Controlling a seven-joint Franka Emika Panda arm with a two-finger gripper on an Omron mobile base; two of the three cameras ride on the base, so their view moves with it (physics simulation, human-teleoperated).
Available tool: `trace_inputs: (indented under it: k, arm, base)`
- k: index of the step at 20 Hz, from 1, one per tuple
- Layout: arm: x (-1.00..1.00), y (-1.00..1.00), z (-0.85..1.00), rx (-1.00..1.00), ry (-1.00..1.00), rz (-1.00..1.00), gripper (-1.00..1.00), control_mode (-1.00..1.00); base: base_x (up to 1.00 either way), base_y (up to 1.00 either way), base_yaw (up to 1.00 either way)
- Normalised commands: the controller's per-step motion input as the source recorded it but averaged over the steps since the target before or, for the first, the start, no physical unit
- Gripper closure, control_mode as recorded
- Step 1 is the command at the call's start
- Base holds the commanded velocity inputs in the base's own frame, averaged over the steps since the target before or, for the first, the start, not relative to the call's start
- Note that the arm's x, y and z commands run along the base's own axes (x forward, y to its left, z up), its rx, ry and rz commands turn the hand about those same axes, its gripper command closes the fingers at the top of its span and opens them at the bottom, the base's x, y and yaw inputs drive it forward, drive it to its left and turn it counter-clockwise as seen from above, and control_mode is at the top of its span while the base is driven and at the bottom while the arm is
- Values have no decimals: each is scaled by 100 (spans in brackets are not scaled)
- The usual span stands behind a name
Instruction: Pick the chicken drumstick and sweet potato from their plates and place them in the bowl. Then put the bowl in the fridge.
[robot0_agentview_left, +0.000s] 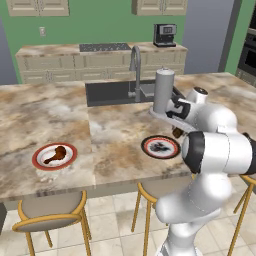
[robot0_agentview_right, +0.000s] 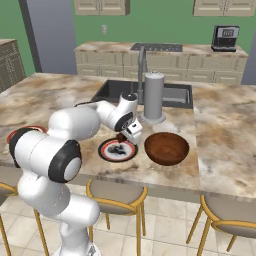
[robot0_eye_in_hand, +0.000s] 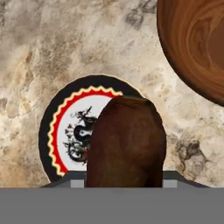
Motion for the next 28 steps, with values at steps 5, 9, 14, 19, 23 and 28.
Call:
trace_inputs:
  k: [5, 9, 14, 19, 23, 28]
  arm:
    - [-11, -50, 28, -17, -3, 2, 100, -100]
    - [-1, -56, 19, -19, -1, 0, 100, -100]
    - [0, -58, 15, -9, 2, 0, 100, -100]
    - [4, -54, 1, -1, 12, 0, 100, -100]
    - [9, -42, -8, 0, 5, 0, 100, -100]
    - [4, -31, -26, 0, 0, 0, 100, -100]
  base:
    - [0, 0, 0]
    - [0, 0, 0]
    - [0, 0, 0]
    - [0, 0, 0]
    - [0, 0, 0]
    - [0, 0, 0]
